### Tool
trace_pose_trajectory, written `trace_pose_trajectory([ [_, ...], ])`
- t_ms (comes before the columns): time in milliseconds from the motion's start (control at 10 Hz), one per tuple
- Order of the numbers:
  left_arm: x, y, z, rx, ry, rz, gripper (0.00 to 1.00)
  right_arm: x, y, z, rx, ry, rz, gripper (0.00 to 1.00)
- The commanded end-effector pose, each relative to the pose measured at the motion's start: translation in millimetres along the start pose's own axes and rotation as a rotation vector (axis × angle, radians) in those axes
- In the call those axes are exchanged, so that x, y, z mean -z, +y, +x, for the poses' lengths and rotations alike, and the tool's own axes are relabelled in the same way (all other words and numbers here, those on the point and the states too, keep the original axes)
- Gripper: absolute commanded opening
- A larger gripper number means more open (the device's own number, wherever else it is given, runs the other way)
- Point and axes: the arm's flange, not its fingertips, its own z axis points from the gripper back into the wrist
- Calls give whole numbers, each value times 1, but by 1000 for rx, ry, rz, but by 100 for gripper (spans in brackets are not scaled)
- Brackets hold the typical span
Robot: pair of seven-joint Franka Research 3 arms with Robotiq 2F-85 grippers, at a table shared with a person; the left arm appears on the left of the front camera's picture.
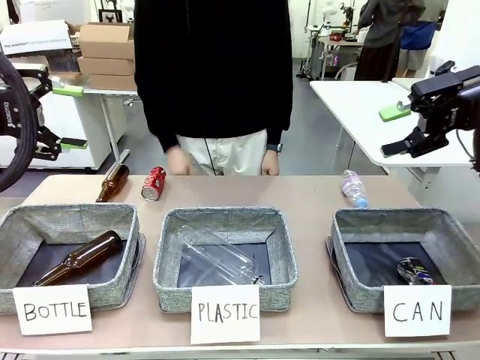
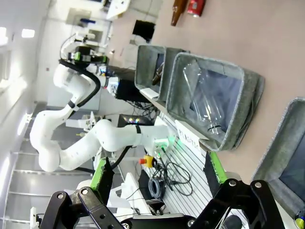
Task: Sort the can waste into the basket.
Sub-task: Pick up the can waste from the table and place it in the right Fabric basket.
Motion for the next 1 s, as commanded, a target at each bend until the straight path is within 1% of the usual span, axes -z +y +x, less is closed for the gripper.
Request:
trace_pose_trajectory([
  [0, 0, 0, 0, 0, 0, 0, 100, -3, 3, 3, 3, -4, -13, 100],
  [100, 10, -6, 22, 78, -52, 149, 100, -3, 3, 3, 3, -4, -13, 100],
  [200, 30, -4, 64, 142, -121, 342, 100, -3, 3, 3, 3, -4, -13, 100],
  [300, 52, 5, 98, 216, -130, 576, 100, -3, 3, 3, 3, -4, -13, 100],
  [400, 75, 14, 126, 260, -131, 773, 100, -3, 3, 3, 3, -4, -13, 100],
  [500, 96, 25, 150, 282, -102, 885, 100, -3, 3, 3, 3, -4, -13, 100],
  [600, 118, 39, 170, 366, -103, 965, 100, -3, 3, 3, 3, -4, -13, 100],
  [700, 126, 35, 176, 288, -125, 823, 100, -3, 3, 3, 3, -4, -13, 100],
  [800, 109, 31, 146, 373, -117, 750, 100, -3, 3, 3, 3, -4, -13, 100],
  [900, 109, 31, 146, 373, -117, 750, 100, -3, 3, 3, 3, -4, -13, 100],
])
